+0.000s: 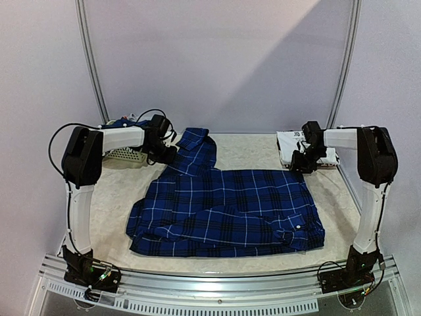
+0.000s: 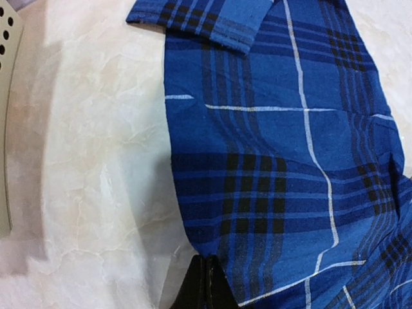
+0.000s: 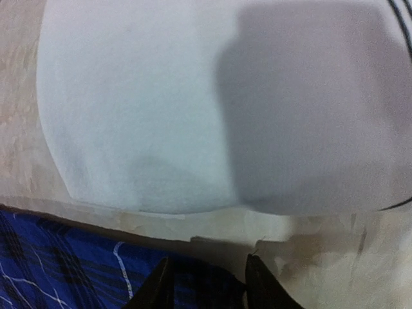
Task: Fold and stack the mixed laundry pile
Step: Pick up the 1/3-folded shirt from the center of the board.
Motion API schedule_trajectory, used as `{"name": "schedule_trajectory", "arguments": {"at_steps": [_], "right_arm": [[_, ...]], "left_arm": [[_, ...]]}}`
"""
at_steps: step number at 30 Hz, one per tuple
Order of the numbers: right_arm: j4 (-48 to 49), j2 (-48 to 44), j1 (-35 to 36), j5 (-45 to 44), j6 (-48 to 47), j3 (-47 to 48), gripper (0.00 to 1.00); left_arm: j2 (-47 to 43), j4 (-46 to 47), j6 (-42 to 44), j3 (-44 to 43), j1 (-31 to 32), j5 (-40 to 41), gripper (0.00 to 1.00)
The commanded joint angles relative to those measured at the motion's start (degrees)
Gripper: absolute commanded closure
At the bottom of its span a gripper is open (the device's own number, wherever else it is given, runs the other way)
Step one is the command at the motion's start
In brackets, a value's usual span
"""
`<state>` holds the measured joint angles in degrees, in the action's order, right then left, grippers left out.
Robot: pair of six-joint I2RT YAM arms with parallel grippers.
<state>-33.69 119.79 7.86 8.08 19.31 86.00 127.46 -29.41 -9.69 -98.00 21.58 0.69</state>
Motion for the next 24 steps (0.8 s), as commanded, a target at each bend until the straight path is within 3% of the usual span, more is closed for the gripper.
{"name": "schedule_trajectory", "arguments": {"at_steps": [1, 7, 24], "right_arm": [[0.90, 0.99, 0.05, 1.76, -0.32, 0.92, 0.68], [0.59, -0.05, 0.04, 1.50, -0.08, 1.10, 0.99], [1.50, -10.91, 0.05, 1.98, -1.24, -3.72, 1.00]], "left_arm": [[-0.96, -1.17, -0.29, -0.88, -0.36, 0.63, 1.00], [-2.13, -1.48, -0.37, -0.64, -0.09, 0.79, 1.00], [-11.39, -3.61, 0.00, 1.38, 1.09, 1.59, 1.00]]}}
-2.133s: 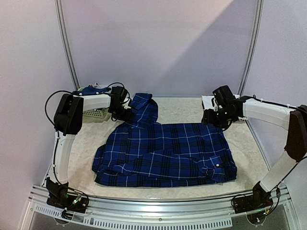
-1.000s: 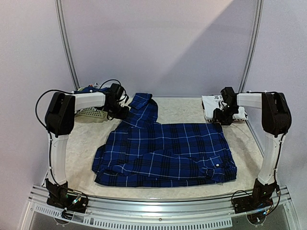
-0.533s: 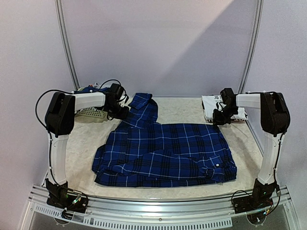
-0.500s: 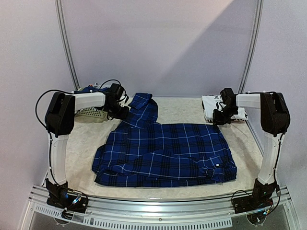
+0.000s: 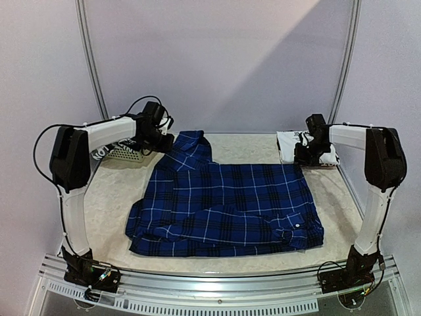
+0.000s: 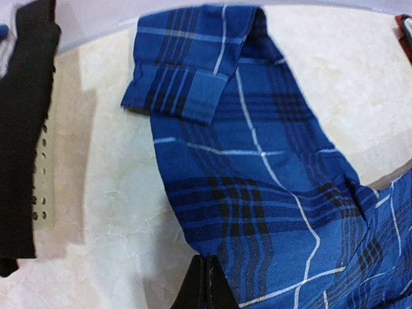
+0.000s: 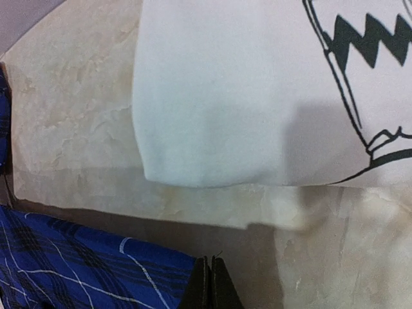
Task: Fold and stack the mixed laundry pile
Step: Pick up the 1/3-folded shirt from the center of the board.
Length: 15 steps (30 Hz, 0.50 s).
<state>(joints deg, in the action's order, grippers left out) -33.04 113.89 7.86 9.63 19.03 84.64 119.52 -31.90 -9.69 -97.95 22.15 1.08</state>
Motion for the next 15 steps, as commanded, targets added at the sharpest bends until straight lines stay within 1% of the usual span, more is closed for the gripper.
{"name": "schedule_trajectory", "arguments": {"at_steps": [1, 8, 15], "right_arm": [[1.25, -5.72, 0.06, 0.31, -1.21, -3.17, 1.00], [3.16, -11.11, -0.51, -1.43, -1.82, -8.61, 1.00], [5.06, -15.24, -0.55, 1.45, -0.81, -13.52, 1.00]], "left_arm": [[-4.09, -1.09, 0.02, 1.86, 0.67, 1.31, 1.00], [-7.55, -0.90, 0.03, 5.21, 1.09, 2.27, 1.00], [-12.96, -0.68, -0.31, 10.59, 3.39, 4.00, 1.00]]}}
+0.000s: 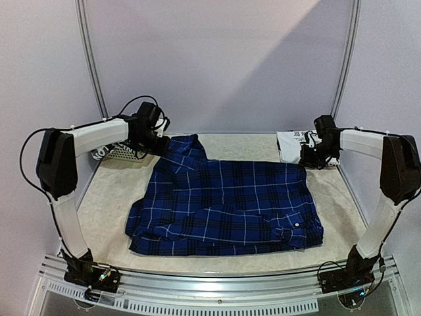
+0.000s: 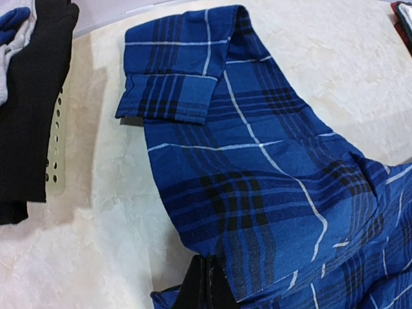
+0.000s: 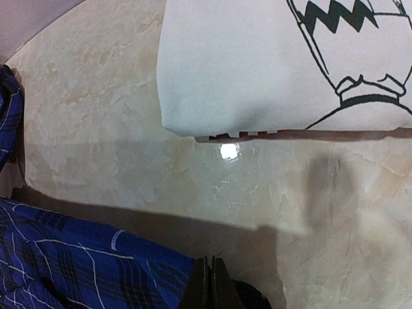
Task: Fold and stack the mixed laundry pile
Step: Pick up the 1/3-folded shirt from the center of the board, then fold the 1/3-folded shirt at the center of the board.
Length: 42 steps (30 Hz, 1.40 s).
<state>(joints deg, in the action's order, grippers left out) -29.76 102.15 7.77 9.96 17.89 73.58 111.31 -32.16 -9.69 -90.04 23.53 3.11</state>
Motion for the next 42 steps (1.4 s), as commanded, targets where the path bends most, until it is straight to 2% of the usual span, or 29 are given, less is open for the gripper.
{"name": "schedule_trajectory", "arguments": {"at_steps": [1, 14, 30, 32, 34, 38, 42], "right_arm": [[1.81, -4.09, -0.43, 1.20, 0.45, -3.09, 1.00], [3.23, -9.55, -0.45, -1.28, 2.76, -12.14, 1.00], [6.36, -20.31, -0.30, 0.46, 7.07, -23.13, 0.89], [6.41, -21.57, -0.32, 0.50, 7.44, -24.29, 0.86], [6.27, -23.00, -0.32, 0.21, 7.92, -25.56, 0.77], [7.17, -26.98, -0.30, 0.78, 9.20, -28.64, 0.71], [6.80, -31.20, -0.33, 1.02, 10.43, -30.52, 0.56]], "left_arm": [[-5.57, -0.39, -0.51, 3.66, 2.45, 2.37, 1.00], [-16.24, 1.89, -5.53, 17.63, 7.47, 4.27, 1.00], [-24.88, 2.35, -9.65, 28.72, 12.80, 7.33, 1.00], [-25.10, 2.43, -10.00, 29.56, 13.23, 7.42, 1.00], [-25.45, 2.37, -10.29, 30.27, 13.74, 7.62, 1.00], [-26.10, 2.57, -10.97, 32.02, 14.51, 7.99, 1.00], [-26.69, 3.07, -11.65, 33.80, 15.07, 7.90, 1.00]]}}
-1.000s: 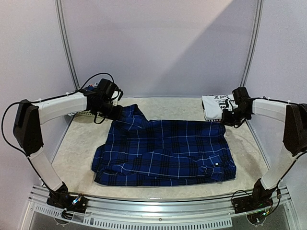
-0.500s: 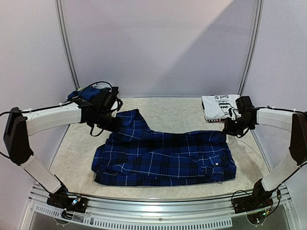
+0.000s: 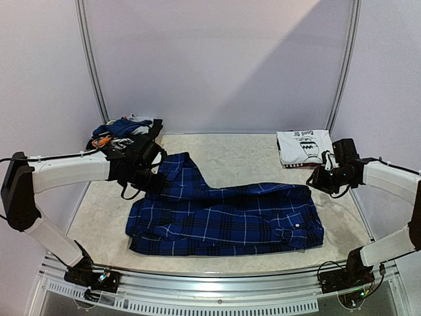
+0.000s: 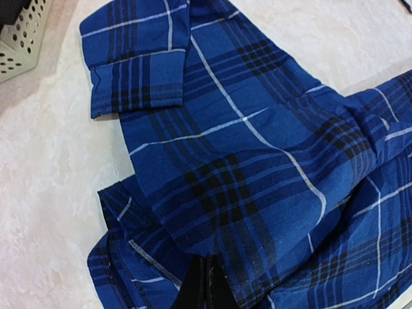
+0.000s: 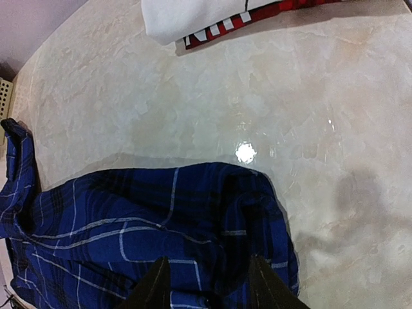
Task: Fold and stack the mixed laundry pile
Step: Fold the 1/3-folded shirt at the center of the board.
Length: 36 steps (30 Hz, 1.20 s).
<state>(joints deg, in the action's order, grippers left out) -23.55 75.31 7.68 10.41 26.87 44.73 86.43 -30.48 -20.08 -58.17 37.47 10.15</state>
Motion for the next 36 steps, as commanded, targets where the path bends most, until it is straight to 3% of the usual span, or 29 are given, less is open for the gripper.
{"name": "schedule_trajectory", "arguments": {"at_steps": [1, 5, 11, 20, 28, 36], "right_arm": [[0.29, -5.10, -0.22, 0.68, 1.70, -1.86, 0.54], [-0.54, -9.77, 0.45, 2.32, 2.77, -1.56, 0.44], [0.31, -10.76, 6.54, 2.90, 4.25, 0.53, 0.41], [7.87, 4.44, 18.71, 1.98, 6.12, 4.23, 0.47], [8.22, 19.07, 19.12, -2.56, 4.62, 7.46, 0.53], [3.86, 24.47, 19.12, -9.74, 4.60, 6.10, 0.51]], "left_arm": [[-1.98, 1.53, -1.42, 2.45, 1.31, 0.84, 1.00], [-2.39, 1.48, -2.01, 3.77, 2.19, 1.00, 1.00], [-2.06, 2.33, -2.92, 5.02, 3.82, 0.12, 1.00], [-2.15, 0.47, -4.51, 5.74, 6.31, 3.67, 1.00], [-2.55, -1.93, -5.09, 6.58, 6.72, 8.76, 1.00], [-3.67, -5.82, -6.12, 6.88, 6.65, 13.88, 1.00]]}}
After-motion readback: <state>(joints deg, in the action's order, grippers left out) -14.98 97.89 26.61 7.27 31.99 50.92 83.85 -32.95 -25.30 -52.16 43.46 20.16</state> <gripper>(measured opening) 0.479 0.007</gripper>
